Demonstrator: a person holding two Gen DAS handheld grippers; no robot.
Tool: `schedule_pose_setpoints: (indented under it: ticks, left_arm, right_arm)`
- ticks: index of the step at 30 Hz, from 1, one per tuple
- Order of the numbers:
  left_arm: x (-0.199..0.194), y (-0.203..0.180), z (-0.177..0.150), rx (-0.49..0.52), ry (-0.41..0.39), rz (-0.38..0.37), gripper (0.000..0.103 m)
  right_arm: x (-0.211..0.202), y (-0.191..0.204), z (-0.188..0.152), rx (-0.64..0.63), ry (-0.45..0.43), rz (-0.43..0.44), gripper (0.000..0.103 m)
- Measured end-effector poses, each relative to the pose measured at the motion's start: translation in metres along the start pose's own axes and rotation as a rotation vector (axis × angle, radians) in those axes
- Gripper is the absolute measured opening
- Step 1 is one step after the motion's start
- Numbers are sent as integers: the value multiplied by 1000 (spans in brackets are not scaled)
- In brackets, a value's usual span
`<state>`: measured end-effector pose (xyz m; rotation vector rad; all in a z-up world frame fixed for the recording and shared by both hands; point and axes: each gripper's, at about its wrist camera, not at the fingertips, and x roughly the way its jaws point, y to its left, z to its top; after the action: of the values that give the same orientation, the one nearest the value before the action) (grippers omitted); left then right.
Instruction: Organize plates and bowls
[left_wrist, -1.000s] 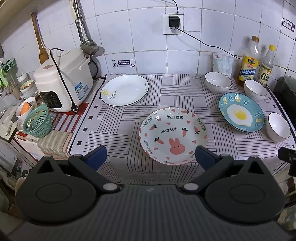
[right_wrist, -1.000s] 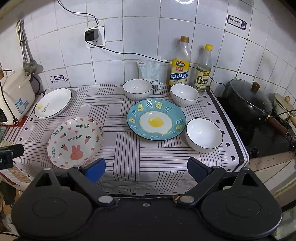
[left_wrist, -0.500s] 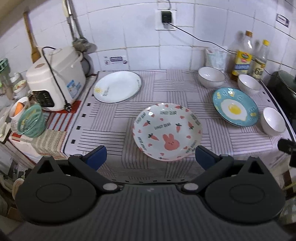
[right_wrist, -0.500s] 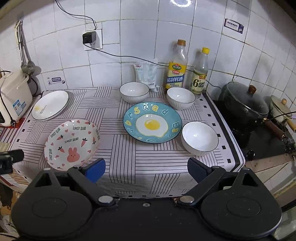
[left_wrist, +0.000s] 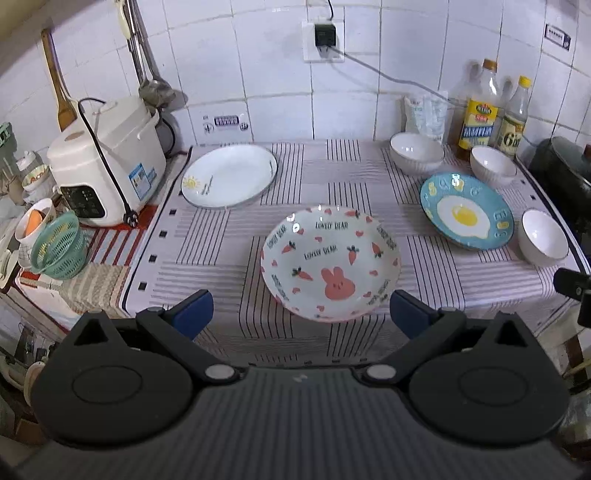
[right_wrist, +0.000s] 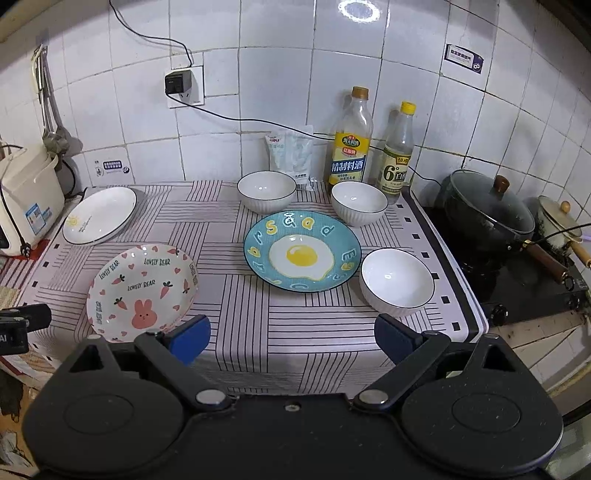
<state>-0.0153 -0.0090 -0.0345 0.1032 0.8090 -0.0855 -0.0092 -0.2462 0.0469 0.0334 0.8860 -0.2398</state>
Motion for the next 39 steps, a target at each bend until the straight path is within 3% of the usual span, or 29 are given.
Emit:
schedule_pose_setpoints:
  ticks: [16, 21, 25, 31, 34, 39]
  left_arm:
    - [5, 5, -2, 0, -41, 0, 103]
    - [13, 18, 3, -37, -54, -16, 103]
    - [31, 35, 13, -84, -1, -22, 101]
    - [79, 50, 16, -62, 56, -41, 100]
    - [112, 58, 13, -92, 118, -59, 97]
    - [156, 70, 9, -117, 179, -49, 97]
  right_arm:
    - [-8, 10, -11, -26, -147, 63, 97]
    - [1, 18, -17, -83, -230, 158, 97]
    - [14, 18, -17, -66, -275, 259, 97]
    - [59, 30, -9, -63, -163, 346, 96]
    - [87, 38, -14, -25, -92, 398, 90]
    - [128, 52, -19, 24, 4, 480, 90]
